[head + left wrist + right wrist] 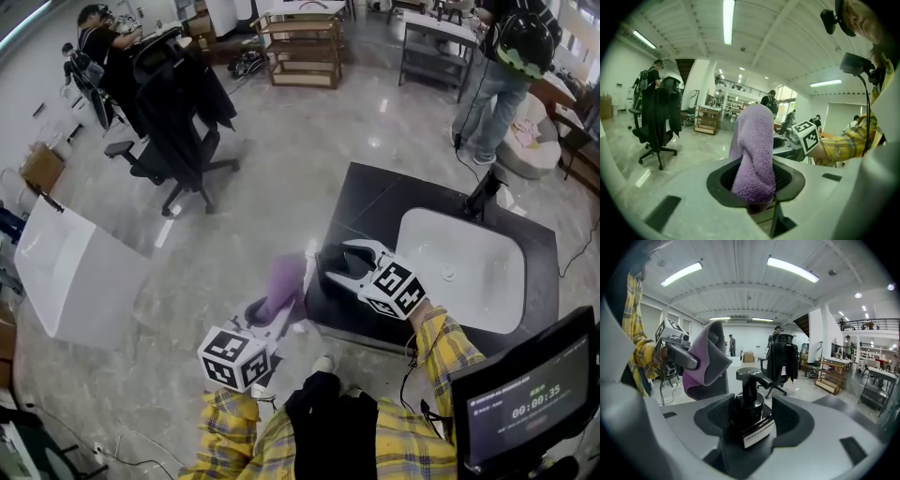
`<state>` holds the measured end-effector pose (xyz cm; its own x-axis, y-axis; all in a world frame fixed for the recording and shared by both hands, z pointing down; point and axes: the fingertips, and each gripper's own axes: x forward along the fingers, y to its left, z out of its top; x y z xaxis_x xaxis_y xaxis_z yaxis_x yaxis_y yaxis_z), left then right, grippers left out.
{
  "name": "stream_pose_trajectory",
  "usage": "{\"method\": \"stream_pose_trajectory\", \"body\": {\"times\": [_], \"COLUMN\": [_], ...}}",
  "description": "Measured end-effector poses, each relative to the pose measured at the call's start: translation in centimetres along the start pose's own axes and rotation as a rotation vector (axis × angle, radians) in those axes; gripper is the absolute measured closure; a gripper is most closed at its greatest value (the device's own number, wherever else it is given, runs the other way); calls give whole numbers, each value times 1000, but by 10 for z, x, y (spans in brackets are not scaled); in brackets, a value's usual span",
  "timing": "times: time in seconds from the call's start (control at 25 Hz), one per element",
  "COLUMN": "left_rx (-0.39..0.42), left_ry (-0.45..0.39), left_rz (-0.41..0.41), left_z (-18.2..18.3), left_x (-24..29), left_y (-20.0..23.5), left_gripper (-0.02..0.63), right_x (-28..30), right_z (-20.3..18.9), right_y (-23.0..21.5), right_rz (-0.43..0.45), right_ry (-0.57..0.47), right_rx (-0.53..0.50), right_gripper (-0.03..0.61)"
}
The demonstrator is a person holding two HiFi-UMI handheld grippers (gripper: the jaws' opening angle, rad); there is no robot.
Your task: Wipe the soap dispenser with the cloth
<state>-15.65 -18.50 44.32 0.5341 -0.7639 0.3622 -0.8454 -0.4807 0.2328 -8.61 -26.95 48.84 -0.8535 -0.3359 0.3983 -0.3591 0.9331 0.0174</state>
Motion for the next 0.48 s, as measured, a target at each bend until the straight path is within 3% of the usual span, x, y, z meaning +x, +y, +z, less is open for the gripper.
{"method": "stream_pose_trajectory", "body": {"times": [0.48], "left_rx": [-50], "left_ry": [-4], "left_rz": [-43], "left_z": [0], "left_x": [17], "left_y": [3], "left_gripper": [526], "right_x": [14], "right_z": [0], "right_y": [13], "right_rz": [182], "right_ry": [44], "right_rx": [-121], "right_gripper": [351]}}
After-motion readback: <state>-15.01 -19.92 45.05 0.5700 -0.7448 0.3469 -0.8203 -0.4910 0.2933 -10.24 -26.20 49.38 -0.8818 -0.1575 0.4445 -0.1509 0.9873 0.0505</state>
